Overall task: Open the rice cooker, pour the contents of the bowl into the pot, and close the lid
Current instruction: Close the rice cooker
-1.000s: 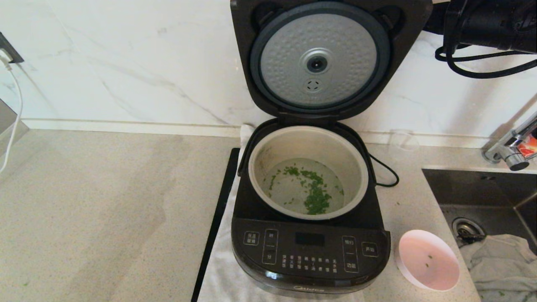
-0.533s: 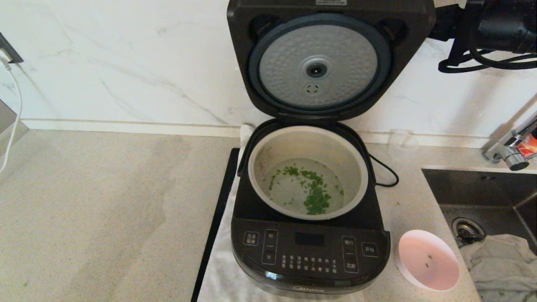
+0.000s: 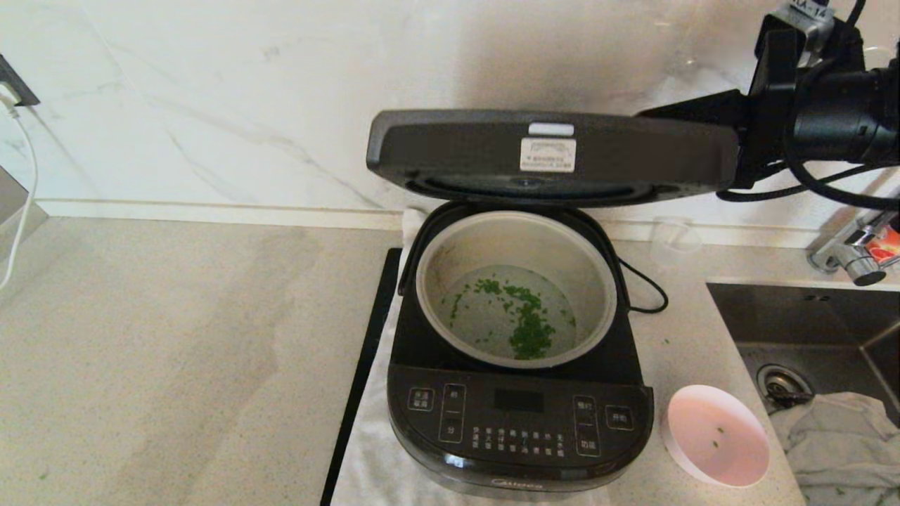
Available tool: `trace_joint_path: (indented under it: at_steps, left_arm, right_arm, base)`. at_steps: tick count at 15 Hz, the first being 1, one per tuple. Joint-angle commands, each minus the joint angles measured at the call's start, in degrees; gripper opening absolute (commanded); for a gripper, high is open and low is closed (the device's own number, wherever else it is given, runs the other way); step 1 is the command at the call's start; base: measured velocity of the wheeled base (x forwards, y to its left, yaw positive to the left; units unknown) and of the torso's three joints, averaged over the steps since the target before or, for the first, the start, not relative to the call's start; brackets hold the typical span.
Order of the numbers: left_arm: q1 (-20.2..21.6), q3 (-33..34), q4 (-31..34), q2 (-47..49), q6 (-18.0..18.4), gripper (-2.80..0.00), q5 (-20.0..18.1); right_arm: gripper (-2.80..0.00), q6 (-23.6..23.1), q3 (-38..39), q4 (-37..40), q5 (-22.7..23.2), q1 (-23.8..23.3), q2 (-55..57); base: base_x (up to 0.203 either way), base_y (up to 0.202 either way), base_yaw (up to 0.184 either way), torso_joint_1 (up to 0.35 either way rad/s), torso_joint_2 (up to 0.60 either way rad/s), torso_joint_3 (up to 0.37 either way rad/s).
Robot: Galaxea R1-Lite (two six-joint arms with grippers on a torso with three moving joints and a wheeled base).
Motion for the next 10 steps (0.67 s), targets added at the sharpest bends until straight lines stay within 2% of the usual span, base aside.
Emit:
trace_joint_path:
  at_steps: [1, 4, 9, 10]
  left_arm:
    - [0.02, -0.01, 0.02, -0.06, 0.02, -2.80, -0.04]
    - [0.02, -0.01, 0.02, -0.06, 0.02, -2.80, 0.04]
    - [0.02, -0.01, 0.02, -0.06, -0.06, -2.80, 0.04]
    - [0.02, -0.01, 0.20, -0.06, 1.06, -2.80, 0.04]
  right_arm:
    - [-2.80, 0.10, 5.24, -0.21, 0.02, 3.14, -1.97]
    - [-2.80, -0.01, 10.48, -0.89, -0.04, 4.06, -3.26]
    - [-2.80, -0.01, 12.96, -0.85, -0.04, 4.06, -4.41]
    - [-2.80, -0.01, 13.26, -0.88, -0.04, 4.08, -4.56]
  base:
    - [0.000, 0.000, 0.000, 0.000, 0.00, 0.000]
    - [0.000, 0.000, 0.000, 0.000, 0.00, 0.000]
    - [0.000, 0.000, 0.000, 0.000, 0.00, 0.000]
    - [0.000, 0.000, 0.000, 0.000, 0.00, 0.000]
